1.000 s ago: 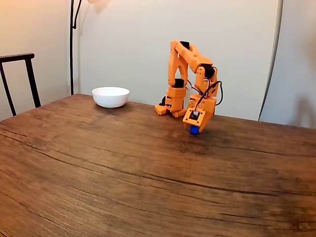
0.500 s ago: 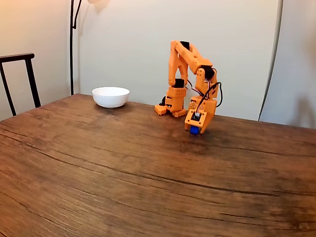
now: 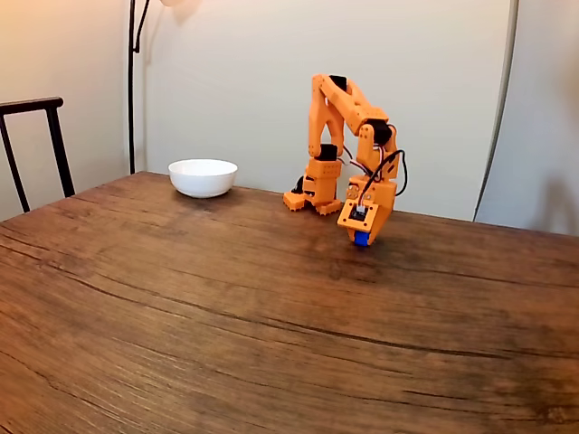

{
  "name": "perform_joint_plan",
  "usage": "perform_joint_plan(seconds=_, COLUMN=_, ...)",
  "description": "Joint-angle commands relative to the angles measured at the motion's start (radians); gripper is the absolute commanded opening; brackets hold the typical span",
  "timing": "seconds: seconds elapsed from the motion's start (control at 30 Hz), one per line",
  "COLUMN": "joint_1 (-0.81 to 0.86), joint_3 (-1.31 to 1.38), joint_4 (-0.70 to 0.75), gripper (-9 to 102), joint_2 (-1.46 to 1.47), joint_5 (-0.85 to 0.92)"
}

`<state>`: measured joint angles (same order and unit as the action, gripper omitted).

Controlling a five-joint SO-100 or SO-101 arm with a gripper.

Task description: Grasp the cube and drop it in the bowl

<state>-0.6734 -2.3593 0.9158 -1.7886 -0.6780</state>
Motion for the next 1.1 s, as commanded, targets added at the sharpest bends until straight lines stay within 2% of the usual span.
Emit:
perform_joint_plan(seconds=0.0, joint_1=-0.008, joint_3=0.0, joint_4=-0.005, gripper=8, joint_2=-0.011, joint_5=-0.005)
perform_joint_plan(seconds=0.27, joint_1=0.0, joint_3=0.018, joint_4=0.017, gripper=8, joint_2=-0.026, joint_5=-0.006)
perform_joint_plan(seconds=0.47, joint_1=0.017, joint_3=0.186, joint_4=0.238, gripper=8, joint_2=-0.028, joint_5=-0.029)
perform_joint_plan(seconds=0.7, joint_1=0.16, joint_3=0.434, joint_4=0.486, gripper=8, joint_2=-0.028, joint_5=-0.244)
perform_joint_plan(seconds=1.07, joint_1=0.541, joint_3=0.713, joint_4=0.769, gripper=8, joint_2=-0.028, joint_5=-0.676)
